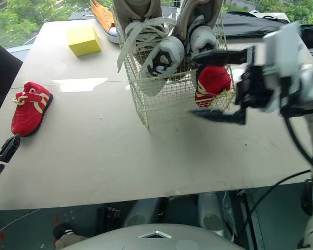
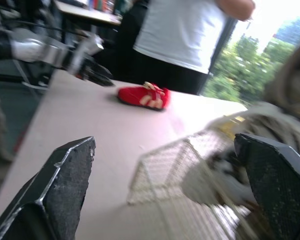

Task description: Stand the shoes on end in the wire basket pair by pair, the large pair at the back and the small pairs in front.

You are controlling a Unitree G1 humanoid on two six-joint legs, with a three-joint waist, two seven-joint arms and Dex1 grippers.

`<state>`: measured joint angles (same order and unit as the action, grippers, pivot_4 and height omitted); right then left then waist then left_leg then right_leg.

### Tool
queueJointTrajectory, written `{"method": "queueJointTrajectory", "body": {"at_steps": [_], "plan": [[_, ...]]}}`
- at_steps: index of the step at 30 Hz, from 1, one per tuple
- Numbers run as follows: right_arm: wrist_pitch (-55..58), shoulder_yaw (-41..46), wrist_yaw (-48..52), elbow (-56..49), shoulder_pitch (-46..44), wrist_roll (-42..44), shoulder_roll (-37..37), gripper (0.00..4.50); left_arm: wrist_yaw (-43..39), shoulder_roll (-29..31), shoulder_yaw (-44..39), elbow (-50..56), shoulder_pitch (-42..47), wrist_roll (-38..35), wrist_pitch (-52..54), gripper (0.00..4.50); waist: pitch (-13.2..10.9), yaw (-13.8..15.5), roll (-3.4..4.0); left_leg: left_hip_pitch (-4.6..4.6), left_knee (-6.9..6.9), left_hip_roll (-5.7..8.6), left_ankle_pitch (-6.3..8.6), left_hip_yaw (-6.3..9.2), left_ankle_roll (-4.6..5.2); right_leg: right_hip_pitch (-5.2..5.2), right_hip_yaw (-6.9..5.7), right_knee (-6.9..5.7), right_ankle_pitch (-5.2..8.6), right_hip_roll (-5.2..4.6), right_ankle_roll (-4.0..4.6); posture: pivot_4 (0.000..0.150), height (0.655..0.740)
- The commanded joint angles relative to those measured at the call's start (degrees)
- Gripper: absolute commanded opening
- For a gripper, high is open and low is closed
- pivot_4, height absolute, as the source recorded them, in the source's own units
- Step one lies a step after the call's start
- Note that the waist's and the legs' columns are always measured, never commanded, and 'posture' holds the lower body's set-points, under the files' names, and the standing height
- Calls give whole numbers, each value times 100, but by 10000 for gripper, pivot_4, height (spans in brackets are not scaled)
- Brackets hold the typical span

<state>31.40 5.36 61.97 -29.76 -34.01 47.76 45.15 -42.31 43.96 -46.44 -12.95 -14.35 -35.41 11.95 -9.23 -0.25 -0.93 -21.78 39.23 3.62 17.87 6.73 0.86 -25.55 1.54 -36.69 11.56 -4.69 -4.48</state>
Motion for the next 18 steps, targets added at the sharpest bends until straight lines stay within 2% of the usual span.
{"method": "queueJointTrajectory", "body": {"at_steps": [1,9,15,16,18], "plan": [[-87,93,-30,-50,10,4,-13,45000,-194,448,28,-957,558,275,-363,44739,2,42,-4,-2,1,4,0,2,0,0,-3,1,0,-4,0,1500,7400],[-143,77,81,20,55,53,-71,45000,-836,978,850,-2507,1725,870,-644,44739,6,10,-10,-2,1,4,0,11,-1,-4,-17,-2,0,-5,0,1500,7400],[-18,84,5,-91,13,157,-35,45000,-796,1270,1539,-3926,2649,1522,-962,44739,6,-49,-10,-2,0,6,0,14,-1,-8,-22,-5,0,-5,0,1500,7400],[4,98,-12,-103,29,177,-24,45000,-888,1277,1633,-4030,2689,1590,-969,39267,7,-52,-6,-2,0,6,0,14,-1,-9,-23,-5,0,-5,0,1500,7400],[39,116,-63,-102,33,195,-13,45000,-981,1252,1723,-4140,2739,1638,-1017,31834,8,-52,0,-1,-1,6,0,12,-1,-9,-23,-8,0,-8,0,1500,7400]]}}
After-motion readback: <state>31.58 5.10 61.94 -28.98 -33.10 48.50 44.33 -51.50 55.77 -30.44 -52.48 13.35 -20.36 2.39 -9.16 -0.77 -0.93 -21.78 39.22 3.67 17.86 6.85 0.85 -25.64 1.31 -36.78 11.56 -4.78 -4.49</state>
